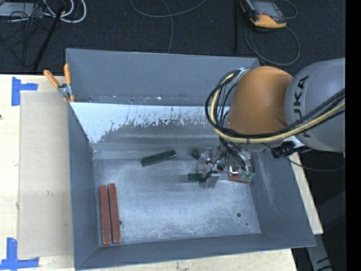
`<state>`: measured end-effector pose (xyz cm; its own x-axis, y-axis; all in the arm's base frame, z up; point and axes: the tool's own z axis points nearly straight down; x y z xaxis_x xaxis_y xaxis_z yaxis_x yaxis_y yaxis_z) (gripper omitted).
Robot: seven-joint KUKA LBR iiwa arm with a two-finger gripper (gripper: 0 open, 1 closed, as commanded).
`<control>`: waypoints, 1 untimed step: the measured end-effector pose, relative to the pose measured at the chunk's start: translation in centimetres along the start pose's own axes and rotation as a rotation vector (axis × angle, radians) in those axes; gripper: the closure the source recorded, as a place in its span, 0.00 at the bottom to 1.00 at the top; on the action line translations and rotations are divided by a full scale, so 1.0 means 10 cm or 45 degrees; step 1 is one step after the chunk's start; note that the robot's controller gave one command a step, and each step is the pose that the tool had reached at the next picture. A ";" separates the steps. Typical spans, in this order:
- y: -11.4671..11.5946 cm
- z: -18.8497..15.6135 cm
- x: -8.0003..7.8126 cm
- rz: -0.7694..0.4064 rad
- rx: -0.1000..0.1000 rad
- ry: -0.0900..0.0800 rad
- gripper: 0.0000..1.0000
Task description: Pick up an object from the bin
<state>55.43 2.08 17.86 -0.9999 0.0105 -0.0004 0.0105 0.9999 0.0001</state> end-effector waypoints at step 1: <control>0.00 -0.06 -0.01 -0.002 0.000 -0.001 1.00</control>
Offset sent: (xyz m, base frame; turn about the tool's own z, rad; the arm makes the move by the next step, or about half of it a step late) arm 0.0000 0.0001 0.0061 0.0000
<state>55.48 2.11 18.42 -1.0000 0.0088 -0.0014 0.0088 1.0000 0.0000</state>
